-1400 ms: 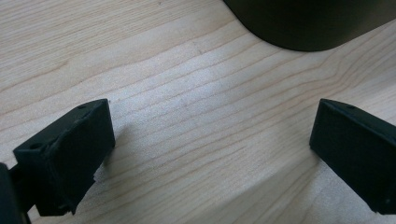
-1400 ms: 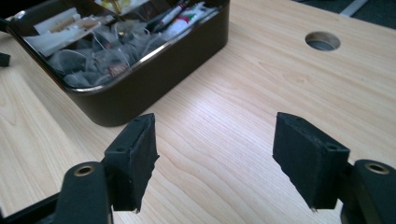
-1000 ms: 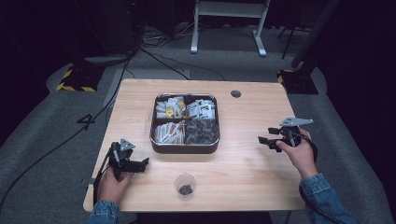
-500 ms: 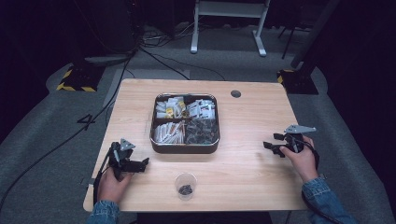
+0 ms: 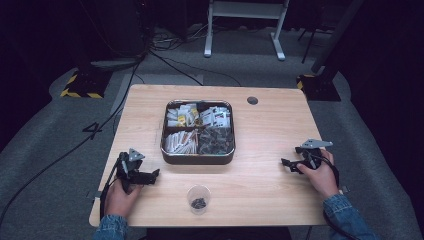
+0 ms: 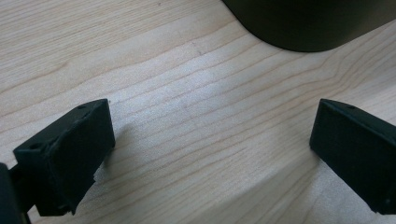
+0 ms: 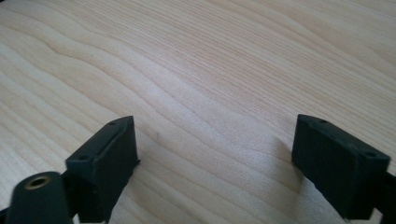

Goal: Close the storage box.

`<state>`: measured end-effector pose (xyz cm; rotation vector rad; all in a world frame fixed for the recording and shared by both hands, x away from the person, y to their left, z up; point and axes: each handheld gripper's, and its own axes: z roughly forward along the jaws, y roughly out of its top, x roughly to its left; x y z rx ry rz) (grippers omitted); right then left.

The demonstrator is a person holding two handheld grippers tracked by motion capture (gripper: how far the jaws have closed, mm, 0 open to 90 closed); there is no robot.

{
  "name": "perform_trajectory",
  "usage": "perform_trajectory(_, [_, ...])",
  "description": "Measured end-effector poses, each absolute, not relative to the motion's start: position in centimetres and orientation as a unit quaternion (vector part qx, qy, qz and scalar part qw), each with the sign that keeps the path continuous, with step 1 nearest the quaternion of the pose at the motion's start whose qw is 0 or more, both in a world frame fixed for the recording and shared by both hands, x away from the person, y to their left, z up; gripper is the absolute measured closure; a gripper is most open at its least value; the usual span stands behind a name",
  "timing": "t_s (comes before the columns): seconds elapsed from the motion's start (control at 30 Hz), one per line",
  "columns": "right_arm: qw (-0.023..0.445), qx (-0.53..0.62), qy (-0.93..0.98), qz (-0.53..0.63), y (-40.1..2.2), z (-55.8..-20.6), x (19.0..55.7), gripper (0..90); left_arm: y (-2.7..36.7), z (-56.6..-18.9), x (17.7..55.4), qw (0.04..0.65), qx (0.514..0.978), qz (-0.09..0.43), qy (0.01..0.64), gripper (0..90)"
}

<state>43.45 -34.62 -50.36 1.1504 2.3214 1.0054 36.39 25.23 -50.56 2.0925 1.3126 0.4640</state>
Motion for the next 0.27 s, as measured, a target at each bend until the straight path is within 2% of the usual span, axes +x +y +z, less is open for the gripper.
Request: perform_trajectory(0.27, [0.181,0.413,0.821,0.351,-34.32,-50.4,43.49,8.1,25.23,-50.55,36.39,0.309,0.792,0.175,0.497,0.3])
